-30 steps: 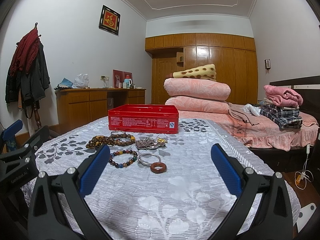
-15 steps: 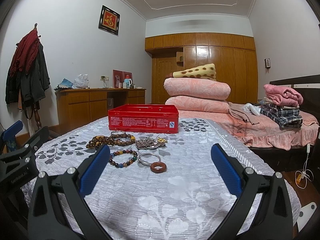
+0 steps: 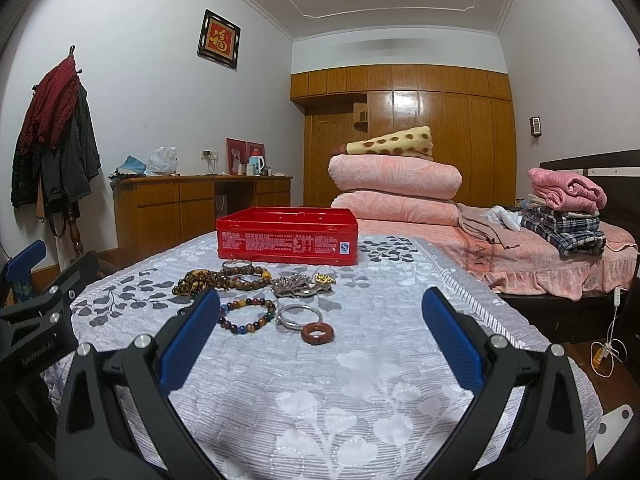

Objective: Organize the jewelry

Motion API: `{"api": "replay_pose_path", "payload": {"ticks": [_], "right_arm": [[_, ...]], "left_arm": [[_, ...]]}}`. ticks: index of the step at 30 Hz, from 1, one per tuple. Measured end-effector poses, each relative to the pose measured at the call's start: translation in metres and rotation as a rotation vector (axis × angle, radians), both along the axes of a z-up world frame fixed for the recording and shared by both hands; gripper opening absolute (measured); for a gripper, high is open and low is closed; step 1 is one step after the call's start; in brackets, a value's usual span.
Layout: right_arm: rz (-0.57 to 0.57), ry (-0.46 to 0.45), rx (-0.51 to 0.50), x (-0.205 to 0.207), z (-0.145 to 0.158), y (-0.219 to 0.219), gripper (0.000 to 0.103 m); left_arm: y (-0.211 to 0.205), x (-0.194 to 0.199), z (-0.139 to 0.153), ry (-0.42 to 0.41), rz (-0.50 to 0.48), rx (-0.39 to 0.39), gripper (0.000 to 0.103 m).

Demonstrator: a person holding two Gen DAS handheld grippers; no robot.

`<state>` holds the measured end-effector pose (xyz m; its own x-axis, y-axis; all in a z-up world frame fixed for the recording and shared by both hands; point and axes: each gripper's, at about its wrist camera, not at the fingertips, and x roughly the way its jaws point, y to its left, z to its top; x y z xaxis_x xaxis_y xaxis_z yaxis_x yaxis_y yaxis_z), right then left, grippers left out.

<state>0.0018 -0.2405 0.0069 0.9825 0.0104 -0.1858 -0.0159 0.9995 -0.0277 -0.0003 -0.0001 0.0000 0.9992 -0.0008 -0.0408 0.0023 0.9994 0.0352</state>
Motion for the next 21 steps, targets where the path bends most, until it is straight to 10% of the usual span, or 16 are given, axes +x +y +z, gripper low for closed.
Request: {"api": "replay_pose_path", "payload": {"ticks": [7,13,21], "right_arm": [[0.029,0.094,-0.011,0.009,-0.004,0.0,0.098],[0.045,0.257,0.005,0.036,-0.013,0.001,0.097],[0.108,0.472,0.093,0.085,-0.018,-0.008,0.07]], "left_arm": [[0.0,0.002,0.001,0.021,-0.002,-0.003,0.097],[0.015,0.025,0.005,0.218,-0.039,0.001,0.097],[0.019,0.061,-0.005,0.419,-0.08,-0.051,0.097]]}}
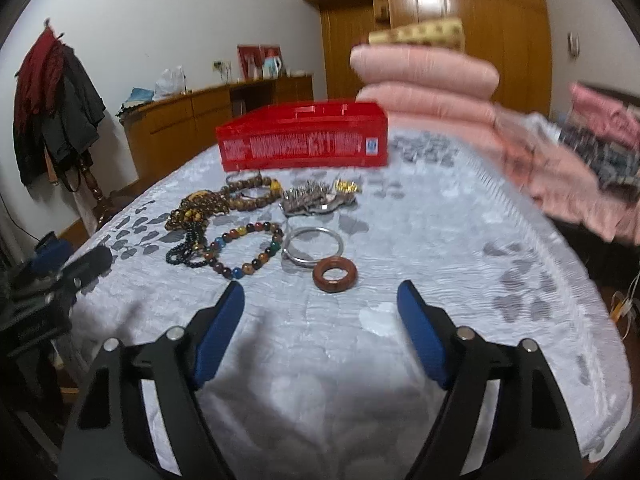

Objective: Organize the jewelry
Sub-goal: 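Grasp the brown wooden ring with the right tool while the left tool grasps the black bead strand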

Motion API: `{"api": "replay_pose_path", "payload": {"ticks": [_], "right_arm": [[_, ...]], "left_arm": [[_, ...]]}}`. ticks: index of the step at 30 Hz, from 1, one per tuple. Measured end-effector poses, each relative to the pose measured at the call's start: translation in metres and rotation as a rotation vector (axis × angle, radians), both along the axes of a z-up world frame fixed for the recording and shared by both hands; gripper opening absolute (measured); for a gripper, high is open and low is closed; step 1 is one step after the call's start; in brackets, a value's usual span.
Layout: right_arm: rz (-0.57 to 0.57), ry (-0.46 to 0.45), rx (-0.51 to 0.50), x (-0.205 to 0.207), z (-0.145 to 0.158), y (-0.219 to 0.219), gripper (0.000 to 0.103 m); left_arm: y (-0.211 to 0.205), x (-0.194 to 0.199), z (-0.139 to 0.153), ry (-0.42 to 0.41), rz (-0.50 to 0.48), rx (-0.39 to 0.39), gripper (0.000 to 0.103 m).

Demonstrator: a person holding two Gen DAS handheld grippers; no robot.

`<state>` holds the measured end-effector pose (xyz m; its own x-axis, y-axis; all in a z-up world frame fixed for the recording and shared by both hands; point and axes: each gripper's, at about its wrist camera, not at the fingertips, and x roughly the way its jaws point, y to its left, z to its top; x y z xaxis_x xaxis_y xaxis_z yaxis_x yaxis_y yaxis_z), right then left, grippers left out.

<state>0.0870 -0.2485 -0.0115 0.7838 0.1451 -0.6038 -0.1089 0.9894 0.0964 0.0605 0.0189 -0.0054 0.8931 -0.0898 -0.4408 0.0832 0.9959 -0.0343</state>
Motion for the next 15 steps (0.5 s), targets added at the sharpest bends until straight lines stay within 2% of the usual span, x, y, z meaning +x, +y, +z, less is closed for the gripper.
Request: {"api": "replay_pose_path", "payload": {"ticks": [6,10,15], "right_arm": [[0.01,0.105,-0.021,0.024,-0.004,0.0,0.064],[0.016,0.15,-0.012,0.036,-0.008,-0.006,0.057],[0.03,0.176,-0.028,0.048,-0.008,-0.007,0.035]], "left_arm": [[-0.008,0.025,0.006,0.104,-0.05,-0.024,0.096],[-0.016,0.043,0.009,0.172,-0.081,-0.032,0.088],[-0.026,0.061,0.005,0.241,-0.109,-0.04,0.081]]}}
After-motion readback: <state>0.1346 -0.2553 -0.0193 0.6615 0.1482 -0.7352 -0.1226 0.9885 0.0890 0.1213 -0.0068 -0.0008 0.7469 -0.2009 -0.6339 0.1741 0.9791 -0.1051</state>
